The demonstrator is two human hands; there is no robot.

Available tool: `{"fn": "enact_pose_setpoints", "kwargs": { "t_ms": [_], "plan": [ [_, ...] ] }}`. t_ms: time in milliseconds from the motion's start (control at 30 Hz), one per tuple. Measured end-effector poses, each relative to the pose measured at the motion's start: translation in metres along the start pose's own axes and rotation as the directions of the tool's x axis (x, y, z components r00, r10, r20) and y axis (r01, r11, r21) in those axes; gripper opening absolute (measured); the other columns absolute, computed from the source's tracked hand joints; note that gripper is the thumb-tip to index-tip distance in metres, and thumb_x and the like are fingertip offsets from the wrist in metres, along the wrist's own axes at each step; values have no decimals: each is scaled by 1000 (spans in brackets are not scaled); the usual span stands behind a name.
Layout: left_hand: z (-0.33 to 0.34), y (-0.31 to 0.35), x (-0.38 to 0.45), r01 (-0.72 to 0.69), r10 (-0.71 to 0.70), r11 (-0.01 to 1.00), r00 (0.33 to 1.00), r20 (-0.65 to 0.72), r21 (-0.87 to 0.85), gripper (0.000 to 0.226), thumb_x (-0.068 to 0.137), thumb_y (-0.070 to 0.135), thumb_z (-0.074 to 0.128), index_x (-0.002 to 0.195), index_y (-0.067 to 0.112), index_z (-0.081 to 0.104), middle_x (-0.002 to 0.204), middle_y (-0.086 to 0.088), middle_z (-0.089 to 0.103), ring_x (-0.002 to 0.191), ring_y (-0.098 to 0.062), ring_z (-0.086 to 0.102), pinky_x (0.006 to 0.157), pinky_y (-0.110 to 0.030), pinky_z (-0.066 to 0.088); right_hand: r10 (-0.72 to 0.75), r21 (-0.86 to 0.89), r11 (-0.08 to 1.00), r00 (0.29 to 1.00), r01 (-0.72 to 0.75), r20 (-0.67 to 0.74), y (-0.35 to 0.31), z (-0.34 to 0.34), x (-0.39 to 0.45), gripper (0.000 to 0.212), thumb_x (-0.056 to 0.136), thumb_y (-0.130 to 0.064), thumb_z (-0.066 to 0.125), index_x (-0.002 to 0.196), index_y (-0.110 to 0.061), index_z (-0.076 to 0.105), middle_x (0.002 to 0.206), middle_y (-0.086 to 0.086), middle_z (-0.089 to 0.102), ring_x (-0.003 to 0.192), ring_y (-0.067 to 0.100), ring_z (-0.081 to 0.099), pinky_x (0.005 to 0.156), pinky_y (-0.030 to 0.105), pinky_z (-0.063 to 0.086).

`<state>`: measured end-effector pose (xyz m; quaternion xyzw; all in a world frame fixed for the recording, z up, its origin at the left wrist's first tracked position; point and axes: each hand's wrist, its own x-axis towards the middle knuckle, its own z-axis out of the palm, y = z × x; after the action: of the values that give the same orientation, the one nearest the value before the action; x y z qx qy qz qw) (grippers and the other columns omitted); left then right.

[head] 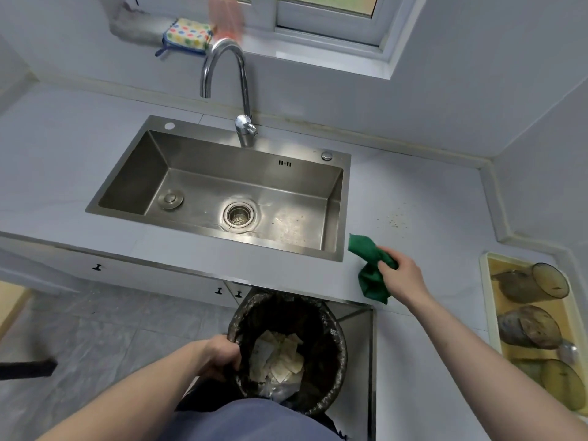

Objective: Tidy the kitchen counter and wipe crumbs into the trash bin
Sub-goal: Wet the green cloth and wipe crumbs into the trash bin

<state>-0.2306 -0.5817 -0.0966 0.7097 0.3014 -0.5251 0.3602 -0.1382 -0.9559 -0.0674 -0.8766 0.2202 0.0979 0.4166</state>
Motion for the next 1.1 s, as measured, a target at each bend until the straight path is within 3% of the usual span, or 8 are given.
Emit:
{"fn": "enact_pose_setpoints", "kwargs": {
  "t_ms": [133, 300, 567, 633, 700, 833, 967, 1100],
  "plan": [
    [2, 10, -1, -43, 43, 999, 999, -5, 23, 38, 86, -7, 53, 123, -5, 64, 122, -25, 68, 111, -36, 70, 95, -46, 59, 74, 47, 997, 980, -66, -185, 15, -25, 33, 41, 98, -21, 55, 138, -31, 60, 131, 0, 66, 118, 24, 60, 99, 33, 46],
    [1, 17, 1, -65, 65, 998, 998, -9, 23, 38, 87, -8, 51, 123, 0, 60, 114, -22, 69, 100, -34, 71, 87, -44, 62, 102, -3, 994, 950, -107, -295, 25, -34, 73, 45, 101, -20, 51, 145, -28, 54, 142, 7, 59, 129, 31, 54, 110, 41, 43],
    [-7, 16, 29, 3, -4, 1000, 999, -35, -27, 40, 76, -8, 53, 114, -3, 63, 95, -21, 69, 93, -39, 74, 71, -46, 65, 80, -101, 988, 941, -119, -329, 21, -43, 152, 47, 100, -18, 49, 145, -29, 53, 143, 7, 59, 130, 32, 53, 108, 37, 41],
    [-7, 15, 35, 20, -22, 999, 999, -37, -39, 39, 75, -8, 55, 113, -2, 63, 103, -24, 70, 93, -38, 74, 72, -47, 65, 66, -117, 987, 939, -111, -339, 19, -43, 168, 47, 101, -18, 49, 146, -28, 52, 144, 7, 57, 131, 32, 52, 109, 37, 41],
    [-5, 16, 41, 27, -29, 998, 999, -42, -55, 38, 75, -9, 56, 111, 2, 63, 110, -26, 69, 94, -38, 74, 72, -47, 65, 55, -179, 978, 960, -107, -275, 21, -39, 184, 49, 102, -19, 49, 150, -24, 47, 151, 8, 51, 136, 32, 47, 112, 37, 37],
    [-2, 22, 43, 22, -25, 997, 999, -29, -73, 41, 75, -9, 55, 111, 8, 65, 111, -22, 69, 94, -35, 73, 71, -44, 65, 59, -421, 906, 998, -46, 20, 33, -20, 198, 63, 102, -24, 53, 160, -17, 30, 168, 7, 21, 153, 33, 21, 125, 40, 18],
    [-2, 25, 37, 16, -16, 998, 1000, -10, -68, 44, 78, -10, 54, 116, 10, 62, 106, -16, 69, 96, -32, 72, 65, -38, 64, -23, -405, 914, 999, 41, 49, 40, -4, 183, 60, 99, -19, 54, 157, -24, 37, 167, -1, 26, 154, 28, 21, 125, 43, 21],
    [-1, 32, 29, -10, 10, 998, 1000, -2, -54, 46, 82, -11, 51, 123, 8, 60, 117, -22, 67, 102, -36, 71, 82, -51, 63, -107, -413, 898, 985, 154, 134, 39, 11, 150, 59, 98, -17, 56, 154, -28, 42, 165, -6, 30, 153, 25, 24, 124, 41, 20]
  ]
}}
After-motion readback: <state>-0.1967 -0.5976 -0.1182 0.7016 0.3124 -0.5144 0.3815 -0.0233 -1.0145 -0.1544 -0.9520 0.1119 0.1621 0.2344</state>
